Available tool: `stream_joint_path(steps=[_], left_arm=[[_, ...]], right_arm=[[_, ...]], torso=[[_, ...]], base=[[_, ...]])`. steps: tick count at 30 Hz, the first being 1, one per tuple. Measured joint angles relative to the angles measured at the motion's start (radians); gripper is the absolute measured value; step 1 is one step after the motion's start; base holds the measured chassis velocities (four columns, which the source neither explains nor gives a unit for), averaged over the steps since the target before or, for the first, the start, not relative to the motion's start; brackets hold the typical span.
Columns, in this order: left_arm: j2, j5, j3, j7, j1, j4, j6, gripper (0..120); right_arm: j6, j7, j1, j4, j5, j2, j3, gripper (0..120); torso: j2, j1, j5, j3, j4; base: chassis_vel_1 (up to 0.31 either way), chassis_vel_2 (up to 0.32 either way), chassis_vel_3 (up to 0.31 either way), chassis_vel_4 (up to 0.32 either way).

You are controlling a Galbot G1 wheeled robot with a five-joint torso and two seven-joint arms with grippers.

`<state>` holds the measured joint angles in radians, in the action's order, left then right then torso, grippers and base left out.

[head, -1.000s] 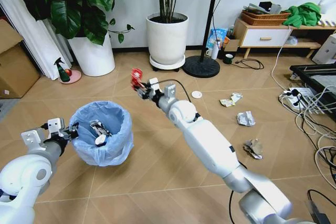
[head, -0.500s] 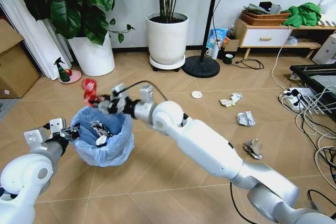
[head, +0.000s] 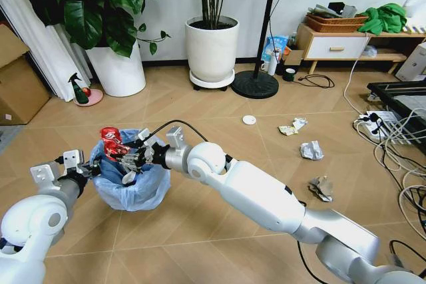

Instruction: Pick up the trash bin and place the garbage on the floor into it.

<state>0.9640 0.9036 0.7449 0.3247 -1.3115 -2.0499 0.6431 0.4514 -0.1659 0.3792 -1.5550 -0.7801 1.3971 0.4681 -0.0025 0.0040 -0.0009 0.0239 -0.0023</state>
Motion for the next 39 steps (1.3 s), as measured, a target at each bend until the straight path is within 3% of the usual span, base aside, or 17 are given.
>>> stream_joint_path(steps=[7,15,20,22,30,39], left_arm=[[-0.001,0.002,0.002,-0.001,-0.001,-0.005,-0.001,0],[-0.001,0.002,0.010,-0.011,-0.010,-0.012,0.005,0],[0.006,0.000,0.010,-0.014,-0.013,-0.014,0.005,0],[0.009,-0.002,0.010,-0.014,-0.017,-0.018,0.006,0],[0.016,-0.011,0.012,-0.015,-0.031,-0.028,0.005,0],[0.013,-0.019,0.008,-0.022,-0.049,-0.038,0.005,0]], right_arm=[[-0.015,0.051,0.013,-0.021,0.012,0.000,-0.032,98],[-0.019,0.166,0.050,-0.092,0.030,-0.024,-0.141,100],[-0.002,0.218,0.109,-0.156,0.066,-0.080,-0.257,100],[0.011,0.234,0.170,-0.208,0.084,-0.121,-0.345,100],[-0.006,0.301,0.368,-0.316,0.161,-0.225,-0.488,100],[-0.039,0.304,0.605,-0.362,0.275,-0.236,-0.649,100]], torso=[[0.000,0.000,0.0000,0.000,0.0000],[0.000,0.000,0.0001,0.000,0.0002],[0.000,0.000,0.0002,0.000,0.0000],[0.000,0.000,0.0003,0.000,0.0000],[0.000,0.000,0.0002,0.000,-0.0002],[0.000,0.000,0.0003,0.000,0.0000]], base=[[0.000,0.000,0.000,0.000],[0.000,0.000,0.000,0.000],[0.000,0.000,0.000,0.000],[0.000,0.000,0.000,0.000],[0.000,0.000,0.000,0.000],[0.000,0.000,0.000,0.000]])
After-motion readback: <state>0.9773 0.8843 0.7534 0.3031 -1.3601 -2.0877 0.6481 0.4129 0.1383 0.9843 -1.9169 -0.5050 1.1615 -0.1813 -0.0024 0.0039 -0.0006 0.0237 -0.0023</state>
